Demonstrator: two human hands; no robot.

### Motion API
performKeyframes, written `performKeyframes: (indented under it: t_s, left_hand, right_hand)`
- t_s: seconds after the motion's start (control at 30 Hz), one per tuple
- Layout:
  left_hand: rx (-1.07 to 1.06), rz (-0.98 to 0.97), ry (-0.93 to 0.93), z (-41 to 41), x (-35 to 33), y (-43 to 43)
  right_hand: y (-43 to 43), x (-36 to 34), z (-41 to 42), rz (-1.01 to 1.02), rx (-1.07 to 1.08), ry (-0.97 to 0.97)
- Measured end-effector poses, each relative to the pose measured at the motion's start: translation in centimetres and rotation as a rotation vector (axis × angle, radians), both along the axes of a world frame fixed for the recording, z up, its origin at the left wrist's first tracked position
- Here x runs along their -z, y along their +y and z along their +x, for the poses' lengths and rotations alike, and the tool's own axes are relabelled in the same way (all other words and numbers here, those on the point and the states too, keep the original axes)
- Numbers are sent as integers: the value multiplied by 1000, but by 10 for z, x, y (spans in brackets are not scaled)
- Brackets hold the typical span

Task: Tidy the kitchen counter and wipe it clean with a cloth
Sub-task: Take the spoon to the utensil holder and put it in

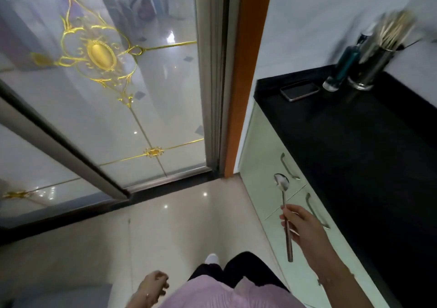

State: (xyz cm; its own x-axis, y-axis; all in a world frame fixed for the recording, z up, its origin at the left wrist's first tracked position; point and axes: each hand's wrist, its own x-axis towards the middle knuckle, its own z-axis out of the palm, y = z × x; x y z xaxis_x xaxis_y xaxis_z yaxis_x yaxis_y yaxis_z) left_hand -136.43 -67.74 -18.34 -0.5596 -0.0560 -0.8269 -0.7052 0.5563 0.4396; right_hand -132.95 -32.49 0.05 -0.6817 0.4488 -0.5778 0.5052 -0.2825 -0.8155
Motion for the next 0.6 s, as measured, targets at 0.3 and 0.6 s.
performKeyframes:
  t_s: [0.3, 0.6]
  left_hand:
    - [146, 115, 102, -200, -45, 115]
    - [381, 76, 176, -314, -44, 212]
  right_hand:
    - [48, 3, -114, -19, 199, 18]
    - [141, -6, -229, 3, 330, 29]
